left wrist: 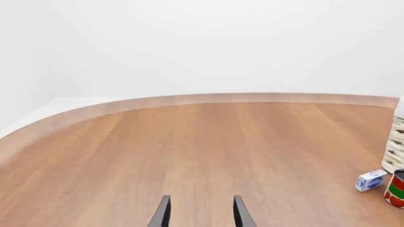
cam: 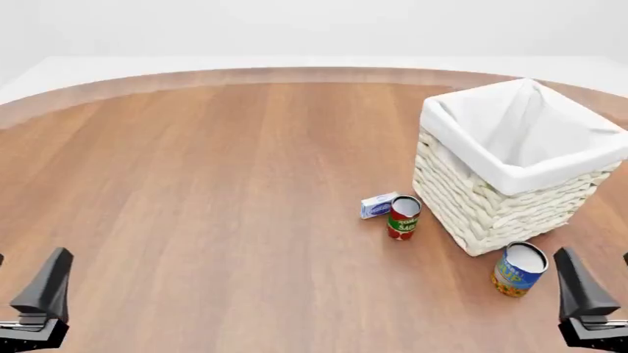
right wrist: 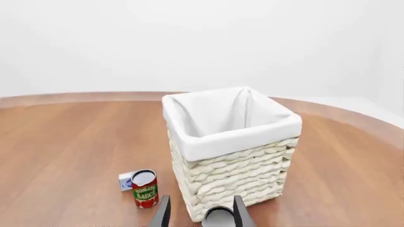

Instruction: Pick up the alphabet soup and the cream cheese box, and put them in the basket.

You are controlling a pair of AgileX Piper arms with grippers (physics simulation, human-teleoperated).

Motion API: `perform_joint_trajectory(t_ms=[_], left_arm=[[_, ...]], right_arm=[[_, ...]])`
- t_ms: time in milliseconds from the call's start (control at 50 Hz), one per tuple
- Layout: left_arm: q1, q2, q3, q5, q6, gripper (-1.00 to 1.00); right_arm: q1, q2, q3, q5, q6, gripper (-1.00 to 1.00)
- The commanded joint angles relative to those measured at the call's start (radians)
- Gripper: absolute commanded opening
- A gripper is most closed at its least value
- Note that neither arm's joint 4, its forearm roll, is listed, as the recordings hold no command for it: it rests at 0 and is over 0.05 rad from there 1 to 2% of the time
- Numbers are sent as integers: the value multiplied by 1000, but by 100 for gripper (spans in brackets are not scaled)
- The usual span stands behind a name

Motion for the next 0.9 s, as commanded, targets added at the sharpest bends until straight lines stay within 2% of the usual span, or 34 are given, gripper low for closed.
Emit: perform_joint_trajectory(t_ms=[20, 120, 140, 220, 240, 260, 280, 300, 320, 360, 400, 440, 520, 560, 740, 900], left_arm=[[0, 0, 0, 0, 0, 100], [0, 0, 0, 0, 0, 100], [0, 0, 0, 0, 0, 100], [0, 0, 0, 0, 0, 100], [0, 0, 0, 0, 0, 100], [0, 0, 0, 0, 0, 100], [0, 0, 0, 0, 0, 100], [0, 0, 0, 0, 0, 100], [0, 0, 0, 0, 0, 100], [0, 0, 0, 0, 0, 100], [0, 0, 0, 0, 0, 100], [0, 0, 0, 0, 0, 100], [0, 0, 0, 0, 0, 100], [0, 0, 0, 0, 0, 100], [0, 0, 0, 0, 0, 100], [0, 0, 0, 0, 0, 100]], right_arm=[[-2, 15, 1, -6, -19, 100], [19, 80, -47, 0, -42, 100], [26, 102, -57, -1, -23, 100], [17, 122, -103, 36, -21, 100], [18, 182, -112, 24, -12, 100], [19, 170, -86, 13, -11, 100], [44, 182, -139, 57, -23, 100], [47, 165, -125, 62, -46, 100], [51, 151, -133, 77, -37, 100], [83, 140, -155, 110, -58, 100], [91, 165, -214, 151, -52, 100], [107, 152, -204, 153, -58, 100], [115, 157, -248, 188, -56, 100], [144, 152, -273, 214, -68, 100], [174, 209, -375, 279, -48, 100], [210, 300, -483, 325, -126, 100]])
